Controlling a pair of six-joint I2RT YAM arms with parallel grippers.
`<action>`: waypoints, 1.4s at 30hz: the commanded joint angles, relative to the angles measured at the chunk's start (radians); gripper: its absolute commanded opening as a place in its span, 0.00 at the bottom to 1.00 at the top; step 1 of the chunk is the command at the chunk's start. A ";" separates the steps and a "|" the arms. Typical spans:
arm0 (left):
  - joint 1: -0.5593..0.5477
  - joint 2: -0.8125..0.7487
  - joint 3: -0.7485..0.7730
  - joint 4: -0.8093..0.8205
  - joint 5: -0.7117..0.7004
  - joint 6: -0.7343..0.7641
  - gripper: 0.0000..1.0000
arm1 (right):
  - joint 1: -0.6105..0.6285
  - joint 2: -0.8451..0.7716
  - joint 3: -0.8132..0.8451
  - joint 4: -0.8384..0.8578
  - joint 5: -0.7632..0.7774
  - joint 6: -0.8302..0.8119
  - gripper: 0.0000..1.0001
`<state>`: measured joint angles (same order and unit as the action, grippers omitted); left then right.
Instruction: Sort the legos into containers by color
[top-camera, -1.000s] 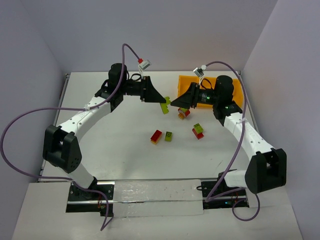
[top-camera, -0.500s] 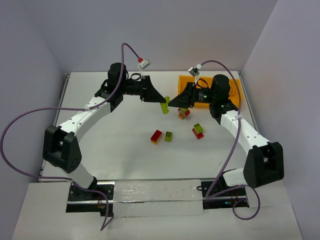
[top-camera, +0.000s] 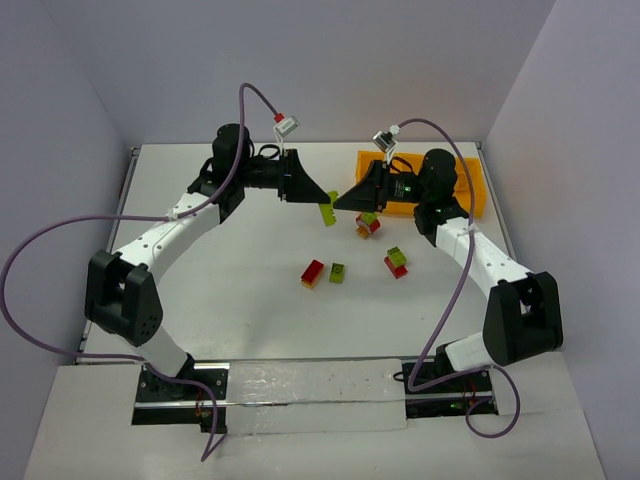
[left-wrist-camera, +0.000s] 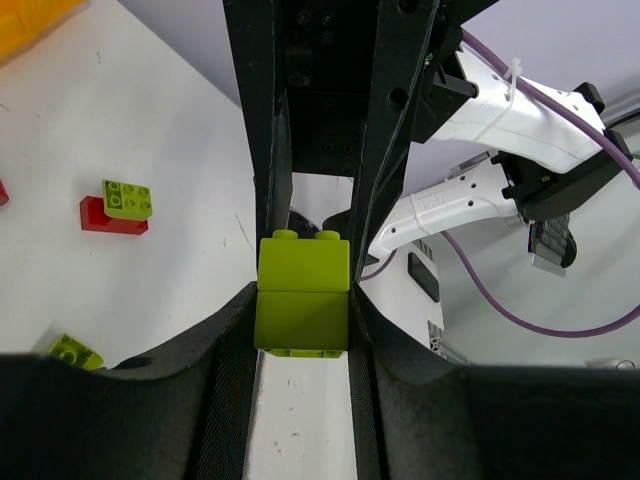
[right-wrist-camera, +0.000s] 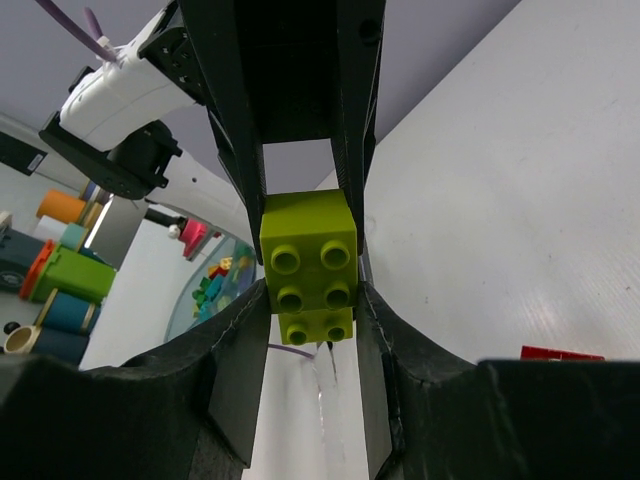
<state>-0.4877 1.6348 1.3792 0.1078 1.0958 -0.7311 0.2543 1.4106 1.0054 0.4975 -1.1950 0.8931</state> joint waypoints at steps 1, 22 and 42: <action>-0.009 -0.004 0.026 0.014 0.001 0.032 0.00 | 0.025 -0.004 0.011 0.196 -0.026 0.106 0.22; -0.002 0.002 0.069 -0.082 -0.014 0.098 0.86 | 0.018 -0.029 0.017 0.024 0.024 -0.016 0.00; 0.021 -0.019 0.023 -0.062 0.010 0.090 0.47 | -0.009 -0.028 0.006 0.013 0.026 -0.016 0.00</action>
<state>-0.4694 1.6367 1.3983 0.0040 1.0870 -0.6511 0.2501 1.4143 0.9928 0.5003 -1.1732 0.8903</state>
